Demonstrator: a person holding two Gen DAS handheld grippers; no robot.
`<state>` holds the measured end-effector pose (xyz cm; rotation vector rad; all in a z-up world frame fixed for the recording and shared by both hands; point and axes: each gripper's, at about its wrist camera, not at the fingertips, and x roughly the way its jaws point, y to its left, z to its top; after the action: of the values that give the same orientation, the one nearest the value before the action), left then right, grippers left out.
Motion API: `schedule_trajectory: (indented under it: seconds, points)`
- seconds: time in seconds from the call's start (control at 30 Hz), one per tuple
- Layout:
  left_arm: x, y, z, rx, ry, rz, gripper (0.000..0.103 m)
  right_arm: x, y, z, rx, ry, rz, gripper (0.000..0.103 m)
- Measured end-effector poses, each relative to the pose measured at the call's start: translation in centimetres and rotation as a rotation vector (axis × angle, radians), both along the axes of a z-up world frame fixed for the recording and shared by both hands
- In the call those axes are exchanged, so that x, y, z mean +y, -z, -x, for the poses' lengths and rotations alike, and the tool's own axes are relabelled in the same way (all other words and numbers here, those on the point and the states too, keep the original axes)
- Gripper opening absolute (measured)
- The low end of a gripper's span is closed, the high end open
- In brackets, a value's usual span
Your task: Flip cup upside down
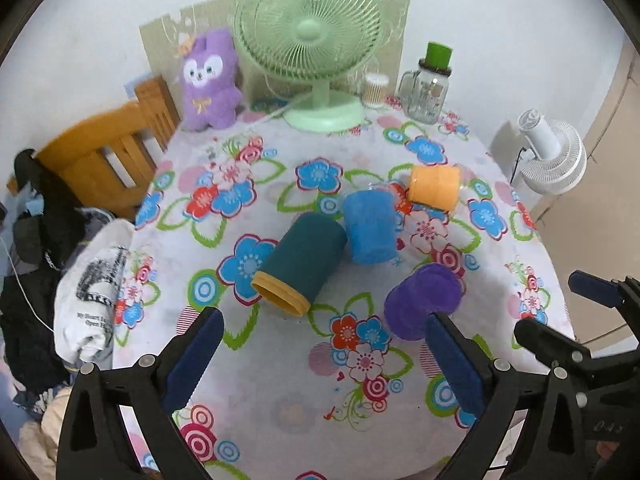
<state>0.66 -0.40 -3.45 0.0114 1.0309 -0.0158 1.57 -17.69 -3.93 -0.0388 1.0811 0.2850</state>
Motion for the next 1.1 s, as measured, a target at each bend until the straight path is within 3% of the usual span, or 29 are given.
schedule_trajectory:
  seconds: [0.2, 0.67, 1.1]
  points:
    - [-1.0, -1.5, 2.5, -0.017, -0.032, 0.041, 0.103, -1.6, -1.9, 2.1, -0.067, 0.033, -0.012, 0.096]
    - [-2.7, -2.7, 6.5, -0.046, -0.067, 0.024, 0.103, -3.8, -3.5, 6.6, -0.146, 0.158, -0.021, 0.096]
    - [-2.6, -2.8, 8.1, -0.066, -0.091, 0.045, 0.103, -3.8, -3.9, 8.0, -0.173, 0.173, -0.005, 0.096]
